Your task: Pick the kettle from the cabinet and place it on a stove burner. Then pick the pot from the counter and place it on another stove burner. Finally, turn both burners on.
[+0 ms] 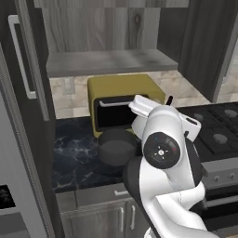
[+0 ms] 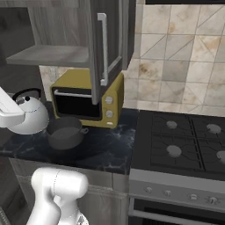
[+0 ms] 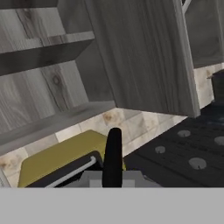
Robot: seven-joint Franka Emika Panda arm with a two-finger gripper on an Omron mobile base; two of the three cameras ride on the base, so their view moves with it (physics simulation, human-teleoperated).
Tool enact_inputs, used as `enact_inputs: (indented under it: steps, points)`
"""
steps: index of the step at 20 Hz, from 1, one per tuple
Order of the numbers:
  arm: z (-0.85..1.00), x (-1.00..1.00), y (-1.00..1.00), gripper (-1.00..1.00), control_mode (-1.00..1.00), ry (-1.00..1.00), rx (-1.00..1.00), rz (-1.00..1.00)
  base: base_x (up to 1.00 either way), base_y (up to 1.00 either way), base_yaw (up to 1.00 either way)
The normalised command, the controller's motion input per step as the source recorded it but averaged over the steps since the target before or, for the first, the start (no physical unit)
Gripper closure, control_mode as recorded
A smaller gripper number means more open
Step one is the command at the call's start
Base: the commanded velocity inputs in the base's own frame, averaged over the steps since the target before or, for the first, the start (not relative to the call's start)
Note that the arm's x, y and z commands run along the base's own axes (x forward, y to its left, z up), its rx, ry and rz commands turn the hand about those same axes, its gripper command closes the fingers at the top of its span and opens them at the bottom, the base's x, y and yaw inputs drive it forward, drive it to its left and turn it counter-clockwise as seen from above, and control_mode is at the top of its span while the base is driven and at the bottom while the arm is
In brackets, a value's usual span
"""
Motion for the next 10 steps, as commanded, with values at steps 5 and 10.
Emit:
enact_inputs:
  steps: [5, 10]
  points:
    - [0.00, 0.00, 0.00, 1.00, 1.00, 0.00, 0.00, 0.00, -0.48, -0.32, -0.02]
    - [0.00, 0.00, 0.00, 1.00, 1.00, 0.00, 0.00, 0.00, -0.52, -0.37, -0.02]
